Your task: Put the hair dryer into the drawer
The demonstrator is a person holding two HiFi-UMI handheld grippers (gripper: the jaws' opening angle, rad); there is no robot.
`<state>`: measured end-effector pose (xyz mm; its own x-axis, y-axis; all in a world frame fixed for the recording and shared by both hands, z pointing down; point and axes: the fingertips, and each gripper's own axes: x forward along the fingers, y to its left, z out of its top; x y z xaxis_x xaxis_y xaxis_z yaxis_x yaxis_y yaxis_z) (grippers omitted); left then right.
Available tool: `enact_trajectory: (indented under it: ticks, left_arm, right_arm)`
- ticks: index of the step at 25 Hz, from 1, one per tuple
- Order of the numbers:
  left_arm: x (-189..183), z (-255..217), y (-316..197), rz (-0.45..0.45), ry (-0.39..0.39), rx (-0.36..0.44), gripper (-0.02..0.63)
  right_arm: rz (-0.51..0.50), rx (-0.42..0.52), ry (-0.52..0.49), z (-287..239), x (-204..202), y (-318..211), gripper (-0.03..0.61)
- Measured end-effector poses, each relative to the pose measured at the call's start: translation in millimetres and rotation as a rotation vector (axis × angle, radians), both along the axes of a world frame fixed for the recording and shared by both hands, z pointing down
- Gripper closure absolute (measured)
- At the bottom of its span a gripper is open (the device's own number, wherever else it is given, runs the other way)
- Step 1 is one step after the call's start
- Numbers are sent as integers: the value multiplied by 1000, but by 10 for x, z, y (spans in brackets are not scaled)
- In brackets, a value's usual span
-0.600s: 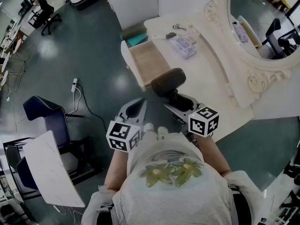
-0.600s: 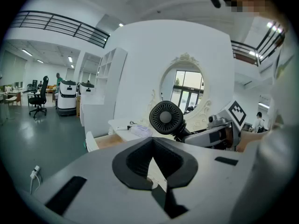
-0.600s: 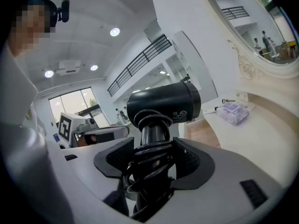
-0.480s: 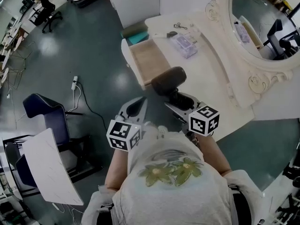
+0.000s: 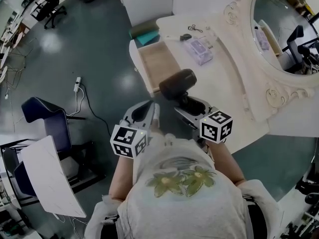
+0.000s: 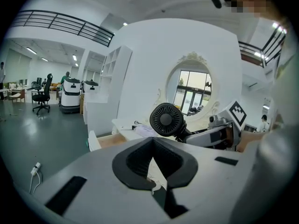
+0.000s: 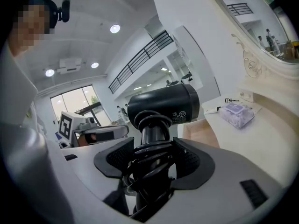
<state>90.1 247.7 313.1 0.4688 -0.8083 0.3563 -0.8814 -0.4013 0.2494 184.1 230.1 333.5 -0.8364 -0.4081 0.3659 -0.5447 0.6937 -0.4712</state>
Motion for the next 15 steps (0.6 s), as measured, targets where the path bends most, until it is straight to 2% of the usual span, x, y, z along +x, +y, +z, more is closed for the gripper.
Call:
enact_trajectory:
  ticks: [15]
  left_arm:
    - [-492, 92, -1197, 40, 25, -11, 603]
  right_arm:
    - [34, -35, 40, 155, -482, -1068, 325]
